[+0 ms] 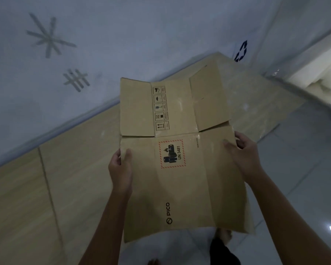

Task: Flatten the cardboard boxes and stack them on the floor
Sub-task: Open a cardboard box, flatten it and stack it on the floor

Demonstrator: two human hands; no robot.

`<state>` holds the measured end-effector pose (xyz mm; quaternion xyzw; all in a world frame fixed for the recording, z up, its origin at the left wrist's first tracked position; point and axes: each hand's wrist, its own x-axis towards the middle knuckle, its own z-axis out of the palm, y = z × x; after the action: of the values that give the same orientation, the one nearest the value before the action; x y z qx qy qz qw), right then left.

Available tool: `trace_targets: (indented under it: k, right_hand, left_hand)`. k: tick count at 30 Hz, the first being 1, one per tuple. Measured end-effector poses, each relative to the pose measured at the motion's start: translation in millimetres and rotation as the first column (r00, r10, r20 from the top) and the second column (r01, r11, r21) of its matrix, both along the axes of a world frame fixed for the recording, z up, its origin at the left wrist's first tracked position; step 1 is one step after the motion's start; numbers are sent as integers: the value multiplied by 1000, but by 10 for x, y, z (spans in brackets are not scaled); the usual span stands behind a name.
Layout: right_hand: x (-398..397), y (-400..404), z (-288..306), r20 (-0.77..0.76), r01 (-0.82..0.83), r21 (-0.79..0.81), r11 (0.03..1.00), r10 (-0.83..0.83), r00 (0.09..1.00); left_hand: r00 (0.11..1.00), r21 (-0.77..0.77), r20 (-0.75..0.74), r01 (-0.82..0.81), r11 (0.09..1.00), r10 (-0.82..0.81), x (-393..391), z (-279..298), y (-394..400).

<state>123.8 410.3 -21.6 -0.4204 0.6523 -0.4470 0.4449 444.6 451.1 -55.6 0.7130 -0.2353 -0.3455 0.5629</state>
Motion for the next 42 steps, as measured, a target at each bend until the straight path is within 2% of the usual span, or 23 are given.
trace_targets:
  k: [6,11,15,19,23,28,35,42]
  right_hand:
    - [-1349,-828,83,-70,-19,25,1000,21,997]
    - [-2294,-1630,165,-114,-17,13,1000,19,993]
    - [-3011,-2394,151,-67,-45,34,998,47,997]
    - [-3688,-3256,160,-34,-87,76,993,89,995]
    - [-4298,-4063,171,-1,-103,138,985,104,995]
    - [-4950,-5045,77,61,-133,173,976,125,990]
    - [-5779,-6350,-291,96,-198,212,957,181,979]
    - [-6651,-7911,-838,17,-375,284,883,386,922]
  left_hand:
    - [998,41,66,-26,999,24,-1367,109,-801]
    - [997,32,71,12,999,-14,-2163,109,-1561]
    - [999,17,-41,6,1000,-5,-2700,103,-2254]
    - [996,0,-90,26,1000,-26,-3250,34,-3020]
    - [985,52,-157,73,996,-64,-3724,68,-3722]
    - [966,83,-259,34,996,-12,-4314,186,-4590]
    - [974,127,-224,7,992,22,-5160,3,-5677]
    - [978,259,-126,-127,957,164,-6310,-433,-6453]
